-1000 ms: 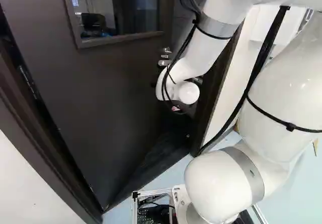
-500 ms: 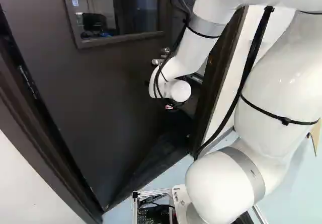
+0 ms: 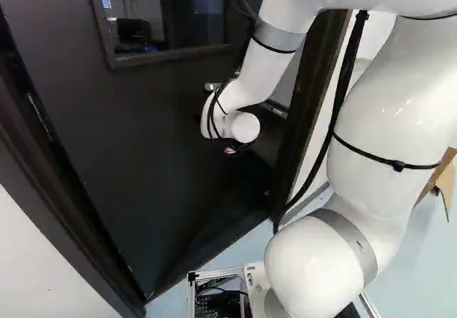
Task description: Open the door and move inside
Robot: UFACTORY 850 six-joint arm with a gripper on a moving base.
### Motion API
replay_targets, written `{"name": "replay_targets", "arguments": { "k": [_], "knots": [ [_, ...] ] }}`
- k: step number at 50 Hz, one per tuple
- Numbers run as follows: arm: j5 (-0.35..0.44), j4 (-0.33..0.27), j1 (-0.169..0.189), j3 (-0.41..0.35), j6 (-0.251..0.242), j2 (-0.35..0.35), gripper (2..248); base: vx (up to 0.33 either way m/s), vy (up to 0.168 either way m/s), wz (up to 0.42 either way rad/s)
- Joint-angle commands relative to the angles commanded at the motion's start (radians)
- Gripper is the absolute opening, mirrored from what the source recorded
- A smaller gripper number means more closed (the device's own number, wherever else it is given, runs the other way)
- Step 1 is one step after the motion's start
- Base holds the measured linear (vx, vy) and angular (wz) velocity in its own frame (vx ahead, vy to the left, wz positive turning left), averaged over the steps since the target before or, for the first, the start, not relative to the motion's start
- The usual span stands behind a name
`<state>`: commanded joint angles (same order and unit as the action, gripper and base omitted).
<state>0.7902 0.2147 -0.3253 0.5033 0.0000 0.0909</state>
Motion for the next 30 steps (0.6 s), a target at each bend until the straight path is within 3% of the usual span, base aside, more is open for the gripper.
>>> {"name": "replay_targets", "arguments": {
  "k": [30],
  "knots": [
    [0.000,0.001,-0.088,0.065,0.000,0.060,247,0.000,0.000,0.000]
  ]
}}
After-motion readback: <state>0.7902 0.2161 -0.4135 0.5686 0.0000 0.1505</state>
